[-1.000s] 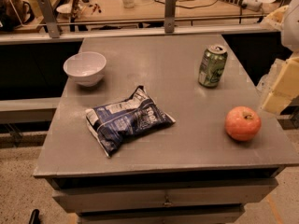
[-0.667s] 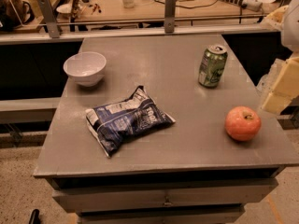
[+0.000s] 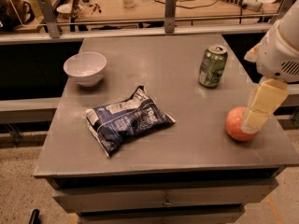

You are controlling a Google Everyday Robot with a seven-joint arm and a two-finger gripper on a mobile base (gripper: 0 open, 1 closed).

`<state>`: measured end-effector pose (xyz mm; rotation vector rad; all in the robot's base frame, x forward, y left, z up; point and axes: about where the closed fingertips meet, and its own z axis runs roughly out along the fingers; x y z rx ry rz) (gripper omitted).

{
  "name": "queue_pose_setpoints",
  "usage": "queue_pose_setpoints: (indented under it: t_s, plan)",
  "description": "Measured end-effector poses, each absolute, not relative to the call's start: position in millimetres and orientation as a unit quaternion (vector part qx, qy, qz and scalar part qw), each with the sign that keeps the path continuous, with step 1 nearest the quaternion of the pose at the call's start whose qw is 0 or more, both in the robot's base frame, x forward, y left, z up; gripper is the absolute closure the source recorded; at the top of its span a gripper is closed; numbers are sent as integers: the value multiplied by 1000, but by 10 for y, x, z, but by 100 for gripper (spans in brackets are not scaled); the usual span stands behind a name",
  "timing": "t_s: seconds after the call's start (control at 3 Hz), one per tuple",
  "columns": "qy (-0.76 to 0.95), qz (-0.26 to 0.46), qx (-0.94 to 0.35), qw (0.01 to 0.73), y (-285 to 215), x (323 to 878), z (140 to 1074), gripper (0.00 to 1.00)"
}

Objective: Move apple near blue chip bag

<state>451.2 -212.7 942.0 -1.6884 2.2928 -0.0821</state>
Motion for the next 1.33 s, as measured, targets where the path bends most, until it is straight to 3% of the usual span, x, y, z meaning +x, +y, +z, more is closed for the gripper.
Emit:
queue_pose_setpoints:
  t_s: [0.67, 1.33]
  plan:
    - [810, -14, -583, 52, -2292, 4457, 8352, 0]
    - [810, -17, -583, 59, -2303, 4456, 8430, 0]
